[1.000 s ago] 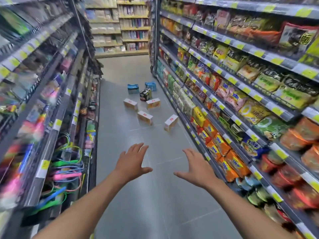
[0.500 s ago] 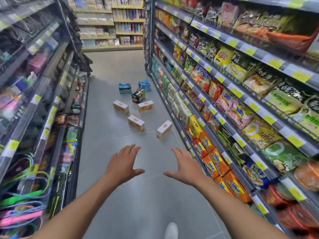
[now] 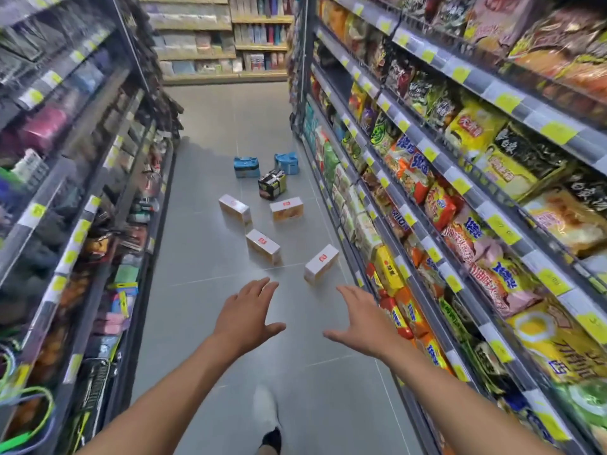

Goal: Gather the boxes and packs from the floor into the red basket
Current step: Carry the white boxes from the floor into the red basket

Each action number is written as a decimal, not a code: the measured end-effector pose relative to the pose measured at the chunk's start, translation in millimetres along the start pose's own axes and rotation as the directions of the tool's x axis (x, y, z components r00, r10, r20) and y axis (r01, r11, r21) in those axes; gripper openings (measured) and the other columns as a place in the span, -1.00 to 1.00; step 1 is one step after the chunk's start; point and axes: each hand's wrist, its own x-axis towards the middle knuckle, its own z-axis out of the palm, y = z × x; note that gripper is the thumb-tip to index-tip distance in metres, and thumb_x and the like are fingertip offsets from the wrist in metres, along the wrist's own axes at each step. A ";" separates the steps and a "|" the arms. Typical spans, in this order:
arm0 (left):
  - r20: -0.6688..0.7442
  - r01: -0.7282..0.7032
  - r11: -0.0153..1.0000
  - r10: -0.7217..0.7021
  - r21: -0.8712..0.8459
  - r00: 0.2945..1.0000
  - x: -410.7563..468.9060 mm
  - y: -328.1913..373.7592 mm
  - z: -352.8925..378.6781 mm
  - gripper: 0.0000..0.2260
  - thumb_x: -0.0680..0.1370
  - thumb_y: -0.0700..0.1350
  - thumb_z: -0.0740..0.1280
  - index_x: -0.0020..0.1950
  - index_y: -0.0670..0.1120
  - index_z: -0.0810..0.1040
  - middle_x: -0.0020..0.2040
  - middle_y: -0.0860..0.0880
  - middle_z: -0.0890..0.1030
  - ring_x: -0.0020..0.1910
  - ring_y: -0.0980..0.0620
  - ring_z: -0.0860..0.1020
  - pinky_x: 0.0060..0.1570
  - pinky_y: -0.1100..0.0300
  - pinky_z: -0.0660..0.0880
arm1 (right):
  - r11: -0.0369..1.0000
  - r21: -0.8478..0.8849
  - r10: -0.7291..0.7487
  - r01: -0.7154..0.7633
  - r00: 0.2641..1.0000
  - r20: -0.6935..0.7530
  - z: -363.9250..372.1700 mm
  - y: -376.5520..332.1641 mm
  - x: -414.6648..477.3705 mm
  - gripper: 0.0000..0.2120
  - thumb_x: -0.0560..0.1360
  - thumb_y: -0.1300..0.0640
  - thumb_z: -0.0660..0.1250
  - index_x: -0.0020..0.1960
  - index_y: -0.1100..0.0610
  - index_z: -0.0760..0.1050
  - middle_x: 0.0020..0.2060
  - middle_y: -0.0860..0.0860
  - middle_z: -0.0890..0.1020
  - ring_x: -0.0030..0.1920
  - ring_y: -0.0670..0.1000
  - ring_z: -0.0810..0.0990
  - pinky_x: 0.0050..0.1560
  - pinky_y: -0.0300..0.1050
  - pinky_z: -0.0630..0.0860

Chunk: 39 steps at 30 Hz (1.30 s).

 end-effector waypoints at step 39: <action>0.204 -0.168 0.986 0.168 -0.017 0.964 558.3 -79.8 45.1 -0.23 0.51 0.31 0.39 0.61 0.07 0.19 0.62 0.00 0.25 0.57 -0.07 0.25 0.47 -0.10 0.35 | 0.930 0.207 0.278 -0.303 0.950 0.142 -58.7 169.3 515.6 -0.03 0.45 -0.32 0.47 0.67 -0.03 0.09 0.63 0.01 0.20 0.61 0.10 0.18 0.53 0.15 0.30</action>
